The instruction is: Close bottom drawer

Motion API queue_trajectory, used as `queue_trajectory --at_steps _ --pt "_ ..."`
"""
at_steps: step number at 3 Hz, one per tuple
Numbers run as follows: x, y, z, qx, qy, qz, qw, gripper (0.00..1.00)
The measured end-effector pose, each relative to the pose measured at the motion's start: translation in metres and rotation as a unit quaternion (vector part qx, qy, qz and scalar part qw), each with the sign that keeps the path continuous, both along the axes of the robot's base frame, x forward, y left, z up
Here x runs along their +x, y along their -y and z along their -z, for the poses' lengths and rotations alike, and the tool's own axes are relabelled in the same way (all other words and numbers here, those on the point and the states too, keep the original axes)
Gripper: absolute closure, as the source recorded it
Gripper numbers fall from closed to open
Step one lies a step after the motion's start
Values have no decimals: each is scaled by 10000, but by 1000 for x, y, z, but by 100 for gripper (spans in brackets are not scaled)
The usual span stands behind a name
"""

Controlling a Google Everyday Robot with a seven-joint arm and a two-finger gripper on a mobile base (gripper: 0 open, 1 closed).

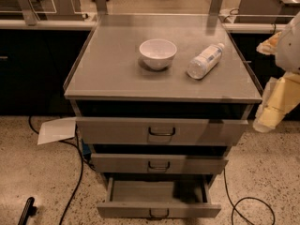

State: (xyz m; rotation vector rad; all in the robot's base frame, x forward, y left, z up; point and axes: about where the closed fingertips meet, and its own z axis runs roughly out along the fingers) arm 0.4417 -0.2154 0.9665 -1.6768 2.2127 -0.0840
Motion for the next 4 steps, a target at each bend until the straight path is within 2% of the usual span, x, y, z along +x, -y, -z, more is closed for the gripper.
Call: queue_trajectory --at_steps 1,2,3,4 --pt "2 -4 63 733 -199 259 9968 0" --pt "17 -26 145 1490 -501 544 9861 0" --pt "36 -27 147 1583 -217 635 9851 19" --pt "36 -27 147 1583 -217 634 9851 42"
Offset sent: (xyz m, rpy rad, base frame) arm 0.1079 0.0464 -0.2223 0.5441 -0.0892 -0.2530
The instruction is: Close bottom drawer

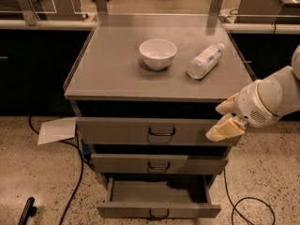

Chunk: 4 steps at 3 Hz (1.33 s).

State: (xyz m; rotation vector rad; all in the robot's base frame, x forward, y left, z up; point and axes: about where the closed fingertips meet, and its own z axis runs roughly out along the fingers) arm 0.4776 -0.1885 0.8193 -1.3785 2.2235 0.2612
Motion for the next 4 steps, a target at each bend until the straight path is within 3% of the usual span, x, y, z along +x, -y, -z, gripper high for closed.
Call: queue_trajectory --at_steps 2,3,4 --pt "-13 -1 7 37 110 22 9999 89" --pt "-37 -13 54 458 -26 371 9983 100" --pt "-67 -50 150 1195 -563 649 9891 100"
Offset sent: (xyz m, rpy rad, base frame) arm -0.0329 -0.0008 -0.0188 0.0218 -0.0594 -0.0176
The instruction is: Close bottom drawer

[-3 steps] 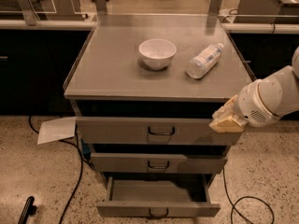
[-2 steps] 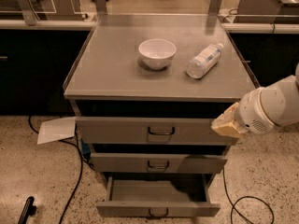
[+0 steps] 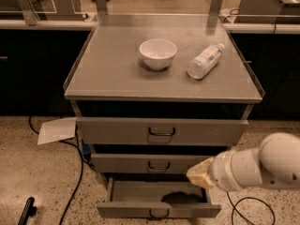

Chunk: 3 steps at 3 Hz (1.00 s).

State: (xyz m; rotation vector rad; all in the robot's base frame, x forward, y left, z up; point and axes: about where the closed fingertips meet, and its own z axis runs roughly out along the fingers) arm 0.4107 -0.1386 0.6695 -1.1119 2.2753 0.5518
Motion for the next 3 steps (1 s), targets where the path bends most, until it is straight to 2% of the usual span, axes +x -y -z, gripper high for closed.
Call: queue_trajectory --at_steps 1,2,3 --pt "-10 -37 97 512 -499 187 9973 100" --pt "16 -61 165 827 -654 552 9929 100" --pt "17 -67 193 948 -750 721 9900 100"
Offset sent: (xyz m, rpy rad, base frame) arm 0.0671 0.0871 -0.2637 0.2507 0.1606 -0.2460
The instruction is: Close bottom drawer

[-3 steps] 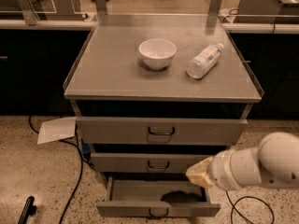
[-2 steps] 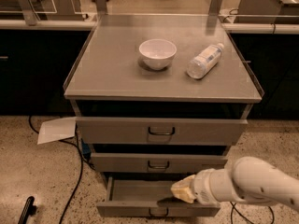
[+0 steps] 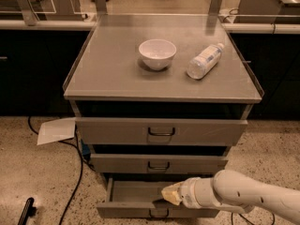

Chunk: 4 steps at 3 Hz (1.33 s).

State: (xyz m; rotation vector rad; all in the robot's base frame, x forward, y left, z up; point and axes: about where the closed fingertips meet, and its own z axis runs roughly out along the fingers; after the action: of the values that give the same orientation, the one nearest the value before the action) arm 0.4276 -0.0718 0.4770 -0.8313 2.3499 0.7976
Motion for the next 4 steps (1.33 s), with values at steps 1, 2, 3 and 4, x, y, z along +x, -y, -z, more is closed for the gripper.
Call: queue_trajectory --at_steps 1,2,3,4 --pt "-6 -3 9 36 -46 52 10000 100" --pt "-13 5 61 178 -458 588 9971 100" --pt "-23 11 128 244 -913 1067 9898 100" --pt "-24 17 179 335 -1090 1447 9829 100"
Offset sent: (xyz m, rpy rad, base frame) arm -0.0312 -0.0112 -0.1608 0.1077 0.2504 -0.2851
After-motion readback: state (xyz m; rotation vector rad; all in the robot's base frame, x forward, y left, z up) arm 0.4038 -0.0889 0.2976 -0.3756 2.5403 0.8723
